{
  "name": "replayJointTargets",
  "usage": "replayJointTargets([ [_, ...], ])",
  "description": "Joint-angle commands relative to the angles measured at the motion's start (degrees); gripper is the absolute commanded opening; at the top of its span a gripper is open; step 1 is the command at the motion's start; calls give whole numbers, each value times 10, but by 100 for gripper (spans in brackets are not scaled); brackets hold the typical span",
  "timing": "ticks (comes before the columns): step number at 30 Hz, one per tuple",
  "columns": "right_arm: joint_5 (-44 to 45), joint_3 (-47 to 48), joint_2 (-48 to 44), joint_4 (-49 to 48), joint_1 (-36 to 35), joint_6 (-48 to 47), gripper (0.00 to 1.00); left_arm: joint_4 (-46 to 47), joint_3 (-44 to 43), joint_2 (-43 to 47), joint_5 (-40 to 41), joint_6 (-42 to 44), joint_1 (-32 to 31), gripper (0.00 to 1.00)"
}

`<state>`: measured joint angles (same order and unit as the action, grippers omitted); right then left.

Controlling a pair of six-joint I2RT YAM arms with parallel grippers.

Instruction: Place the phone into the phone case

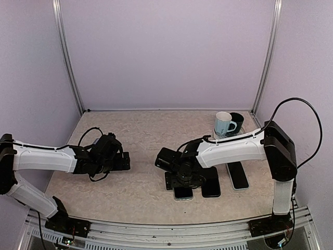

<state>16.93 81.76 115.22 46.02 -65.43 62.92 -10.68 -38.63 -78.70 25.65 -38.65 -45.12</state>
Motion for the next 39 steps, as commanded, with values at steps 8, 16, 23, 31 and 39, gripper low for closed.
replayJointTargets([
  [8, -23, 18, 17, 30, 4, -6, 99, 14, -13, 0, -9, 10, 7, 99],
  [16, -45, -41, 1, -12, 11, 1, 99, 12, -12, 0, -9, 11, 7, 99],
  [23, -57, -35, 18, -24, 14, -19, 83, 11, -14, -4, -11, 12, 7, 99],
  [31, -26, -30, 14, -25, 14, -37, 51, 19, -17, -9, -25, 18, 7, 99],
  [39, -24, -65, -32, -116, 14, -121, 34, 173, -20, -97, -243, 49, 13, 96],
])
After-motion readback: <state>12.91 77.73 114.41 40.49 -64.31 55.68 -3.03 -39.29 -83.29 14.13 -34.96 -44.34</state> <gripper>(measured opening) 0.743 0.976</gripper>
